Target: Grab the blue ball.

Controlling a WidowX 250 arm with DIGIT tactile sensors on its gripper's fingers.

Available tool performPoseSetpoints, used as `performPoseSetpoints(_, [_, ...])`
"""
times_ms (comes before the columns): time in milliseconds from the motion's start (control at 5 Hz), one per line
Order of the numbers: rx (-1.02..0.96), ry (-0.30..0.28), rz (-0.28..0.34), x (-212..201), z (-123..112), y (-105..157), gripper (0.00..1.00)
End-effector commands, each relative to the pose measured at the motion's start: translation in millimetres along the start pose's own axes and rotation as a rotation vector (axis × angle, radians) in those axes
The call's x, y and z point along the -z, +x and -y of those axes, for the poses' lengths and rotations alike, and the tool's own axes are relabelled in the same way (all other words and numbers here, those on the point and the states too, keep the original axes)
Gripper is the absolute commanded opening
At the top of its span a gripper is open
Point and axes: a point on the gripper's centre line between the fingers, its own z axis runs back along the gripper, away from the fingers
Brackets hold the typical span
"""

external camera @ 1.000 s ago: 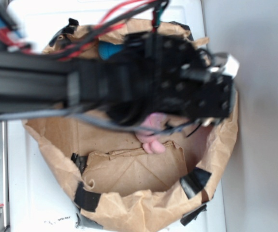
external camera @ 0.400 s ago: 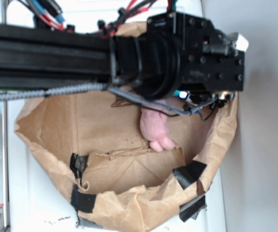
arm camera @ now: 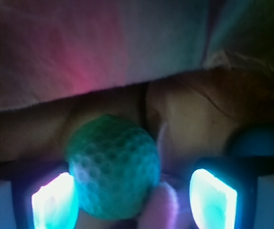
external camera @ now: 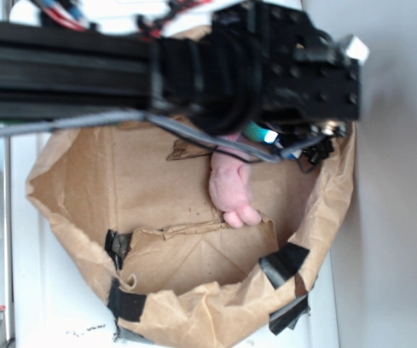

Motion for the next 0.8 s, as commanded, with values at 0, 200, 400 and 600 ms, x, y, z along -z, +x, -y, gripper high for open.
performPoseSetpoints(0, [-0.063, -0.041, 0.039, -17, -14, 20, 1.0])
performPoseSetpoints(200, [-0.063, -0.041, 0.039, -17, -14, 20, 1.0])
performPoseSetpoints(400, [-0.063, -0.041, 0.039, -17, -14, 20, 1.0])
performPoseSetpoints(600, [0.006, -0.09, 0.001, -35, -39, 2, 1.0])
